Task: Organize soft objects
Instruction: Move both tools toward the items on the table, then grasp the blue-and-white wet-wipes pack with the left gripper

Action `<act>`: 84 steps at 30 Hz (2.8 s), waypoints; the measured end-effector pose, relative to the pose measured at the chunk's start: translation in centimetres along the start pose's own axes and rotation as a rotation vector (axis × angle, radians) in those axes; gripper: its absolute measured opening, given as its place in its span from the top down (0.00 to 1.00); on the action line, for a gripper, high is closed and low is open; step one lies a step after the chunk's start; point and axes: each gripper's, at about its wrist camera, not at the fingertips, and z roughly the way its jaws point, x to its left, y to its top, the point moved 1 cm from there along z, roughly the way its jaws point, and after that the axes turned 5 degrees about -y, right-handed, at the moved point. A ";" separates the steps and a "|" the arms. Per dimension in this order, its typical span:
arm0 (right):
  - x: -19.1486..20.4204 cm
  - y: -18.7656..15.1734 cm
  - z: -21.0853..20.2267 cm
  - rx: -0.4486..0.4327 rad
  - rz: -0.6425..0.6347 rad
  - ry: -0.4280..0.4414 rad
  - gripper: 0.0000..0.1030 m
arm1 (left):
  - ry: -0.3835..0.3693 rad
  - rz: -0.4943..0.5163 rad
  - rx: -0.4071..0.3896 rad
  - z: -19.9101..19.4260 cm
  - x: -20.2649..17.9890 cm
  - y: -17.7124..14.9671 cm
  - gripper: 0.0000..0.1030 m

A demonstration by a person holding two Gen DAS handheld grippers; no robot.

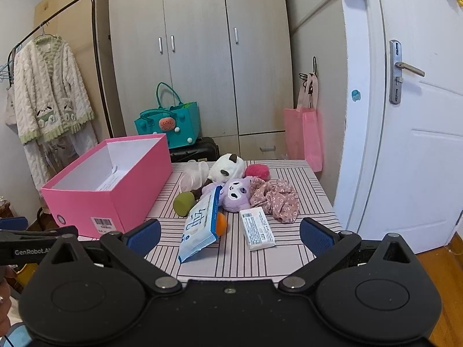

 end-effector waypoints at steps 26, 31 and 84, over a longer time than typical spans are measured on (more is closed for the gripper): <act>-0.4 -0.2 3.9 -0.101 -0.096 0.082 0.00 | -0.179 -0.065 0.035 3.8 -0.3 1.7 0.00; -1.5 -0.2 7.9 0.028 -0.039 0.160 0.14 | -0.300 -0.117 0.054 5.8 -1.2 1.9 0.00; -0.7 -4.2 16.0 0.171 0.129 0.418 0.88 | -0.524 -0.217 0.304 17.8 -9.6 0.4 0.35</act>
